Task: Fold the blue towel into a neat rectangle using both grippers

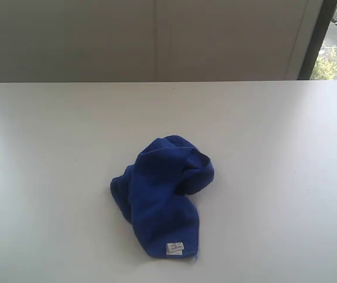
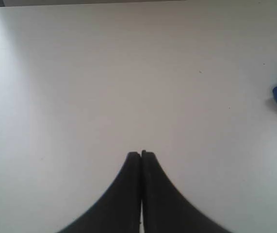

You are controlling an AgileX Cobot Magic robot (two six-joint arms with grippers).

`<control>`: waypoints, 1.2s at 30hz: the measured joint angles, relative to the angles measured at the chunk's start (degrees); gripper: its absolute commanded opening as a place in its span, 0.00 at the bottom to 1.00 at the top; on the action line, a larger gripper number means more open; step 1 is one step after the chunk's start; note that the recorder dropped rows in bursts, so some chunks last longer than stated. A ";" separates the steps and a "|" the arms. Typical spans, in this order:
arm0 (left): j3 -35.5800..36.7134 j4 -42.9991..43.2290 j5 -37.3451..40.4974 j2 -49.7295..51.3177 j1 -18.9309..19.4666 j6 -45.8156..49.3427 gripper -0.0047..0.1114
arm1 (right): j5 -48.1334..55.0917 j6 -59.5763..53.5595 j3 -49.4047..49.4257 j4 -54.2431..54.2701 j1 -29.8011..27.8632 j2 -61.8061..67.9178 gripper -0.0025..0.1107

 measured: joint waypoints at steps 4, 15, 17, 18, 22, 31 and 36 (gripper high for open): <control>0.00 0.00 0.00 0.00 0.00 0.00 0.04 | 0.00 0.00 0.00 0.00 0.00 0.00 0.02; 0.00 0.00 0.00 0.00 0.00 0.00 0.04 | 0.00 0.00 0.00 0.00 0.00 0.00 0.02; 0.00 0.00 -0.10 0.00 0.00 0.00 0.04 | 0.00 0.00 0.00 0.00 0.00 0.00 0.02; 0.00 0.00 -0.24 0.00 0.00 0.00 0.04 | 0.00 0.00 0.00 0.00 0.00 0.00 0.02; 0.00 0.00 -1.06 0.00 0.00 0.00 0.04 | 0.00 0.00 0.00 0.00 0.00 0.00 0.02; 0.00 0.00 -18.48 0.00 0.00 -1.12 0.04 | 0.00 0.00 0.00 0.00 0.00 0.00 0.02; 0.00 0.00 -31.11 -0.10 0.00 -7.99 0.04 | 0.00 0.00 0.00 0.00 0.00 0.00 0.02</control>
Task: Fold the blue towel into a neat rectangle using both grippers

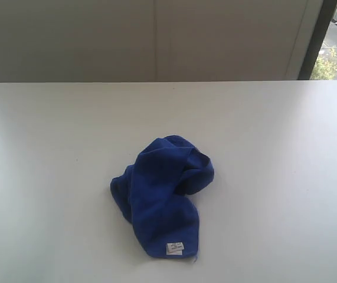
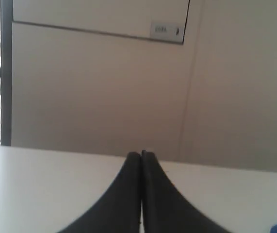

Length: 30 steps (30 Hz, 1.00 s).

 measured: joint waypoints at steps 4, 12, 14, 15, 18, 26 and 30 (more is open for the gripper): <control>0.00 0.00 -5.57 0.00 0.00 -1.97 0.04 | 0.00 0.00 0.00 0.00 0.00 0.00 0.02; -1.57 0.00 -6.73 1.48 0.00 -6.45 0.04 | 0.00 0.00 0.00 0.00 0.00 0.00 0.02; -3.10 0.00 -6.85 3.04 0.00 -7.67 0.04 | 0.00 0.00 0.00 0.00 0.00 0.00 0.02; -3.78 0.30 -6.85 3.76 0.00 -8.10 0.04 | 0.00 0.00 0.00 0.00 0.00 0.00 0.02; -7.09 4.28 -5.80 7.04 0.00 -10.40 0.04 | 0.00 0.00 0.00 0.00 0.00 0.00 0.02; -17.96 34.68 1.67 19.91 0.00 -32.18 0.04 | 0.00 0.00 0.00 0.00 0.00 0.00 0.02; -22.58 52.34 2.81 27.75 0.00 -44.61 0.04 | 0.00 0.00 0.00 0.00 0.00 0.00 0.02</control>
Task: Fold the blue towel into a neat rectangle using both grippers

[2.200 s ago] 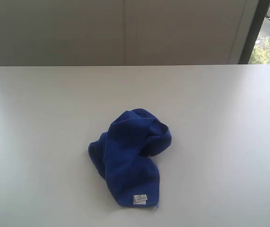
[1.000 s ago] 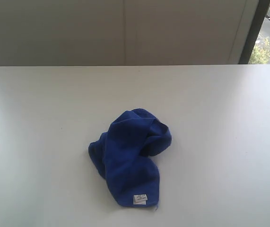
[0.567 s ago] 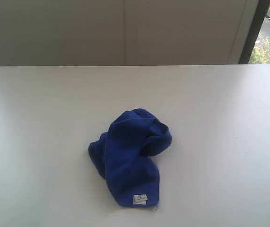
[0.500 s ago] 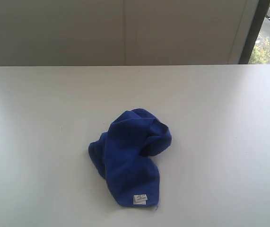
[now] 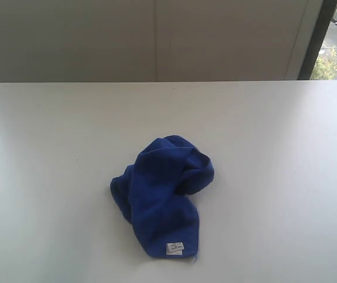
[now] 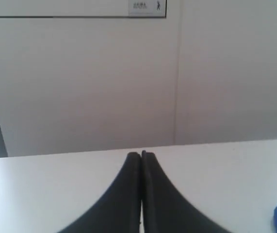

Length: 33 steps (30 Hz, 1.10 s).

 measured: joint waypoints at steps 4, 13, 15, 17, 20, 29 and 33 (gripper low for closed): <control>-3.97 13.94 2.81 8.56 0.00 -6.92 0.04 | 0.00 0.00 0.00 0.00 0.00 0.00 0.02; -9.94 31.70 19.14 30.36 0.00 -8.55 0.04 | 0.00 0.00 0.00 0.00 0.00 0.00 0.02; -9.94 30.73 21.87 34.22 -0.11 -6.58 0.04 | 0.00 0.00 0.00 0.00 0.00 0.00 0.02; -9.94 27.69 23.30 37.22 -1.46 -1.38 0.04 | 0.00 0.00 0.00 0.00 0.00 0.00 0.02; -10.83 20.03 27.79 41.70 -5.99 10.90 0.04 | 0.00 0.00 0.00 0.00 0.00 0.00 0.02; -24.09 -30.07 44.70 52.32 -24.18 58.15 0.04 | 0.00 0.00 0.00 0.00 0.00 0.00 0.02; -29.08 -48.40 45.85 54.49 -30.64 69.03 0.04 | 0.00 0.00 0.00 0.00 0.00 0.00 0.02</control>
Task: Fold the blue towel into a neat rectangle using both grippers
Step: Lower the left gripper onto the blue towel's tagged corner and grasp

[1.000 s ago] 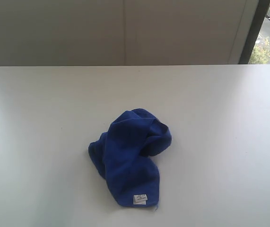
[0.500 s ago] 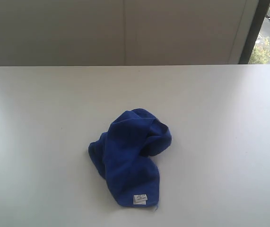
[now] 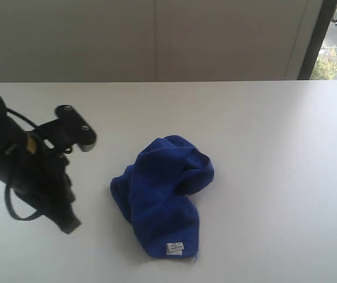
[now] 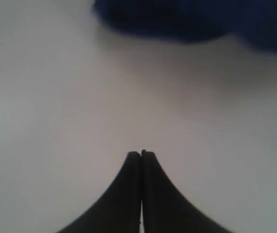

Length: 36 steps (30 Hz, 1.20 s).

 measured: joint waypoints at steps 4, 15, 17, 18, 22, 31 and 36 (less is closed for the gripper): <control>-4.07 -10.47 -1.77 2.15 -6.51 2.14 0.05 | 0.00 0.00 0.00 0.00 0.00 0.00 0.02; -8.64 -22.40 -4.00 13.10 -13.11 -0.20 0.50 | 0.00 0.00 0.00 0.00 0.00 0.00 0.02; -8.64 -22.51 -4.59 14.61 -13.11 -1.05 0.50 | 0.00 0.00 0.00 0.00 0.00 0.00 0.02; -8.64 -22.51 -4.94 15.40 -13.11 -1.31 0.50 | 0.00 0.00 0.00 0.00 0.00 0.00 0.02; -8.64 -22.51 -6.41 18.42 -13.11 -1.55 0.50 | 0.00 0.00 0.00 0.00 0.00 0.00 0.02; -8.64 -16.01 -9.98 20.98 -13.11 -1.77 0.48 | 0.00 0.00 0.00 0.00 0.00 0.00 0.02; -8.64 -13.14 -11.38 20.98 -13.11 -1.77 0.37 | 0.00 0.00 0.00 0.00 0.00 0.00 0.02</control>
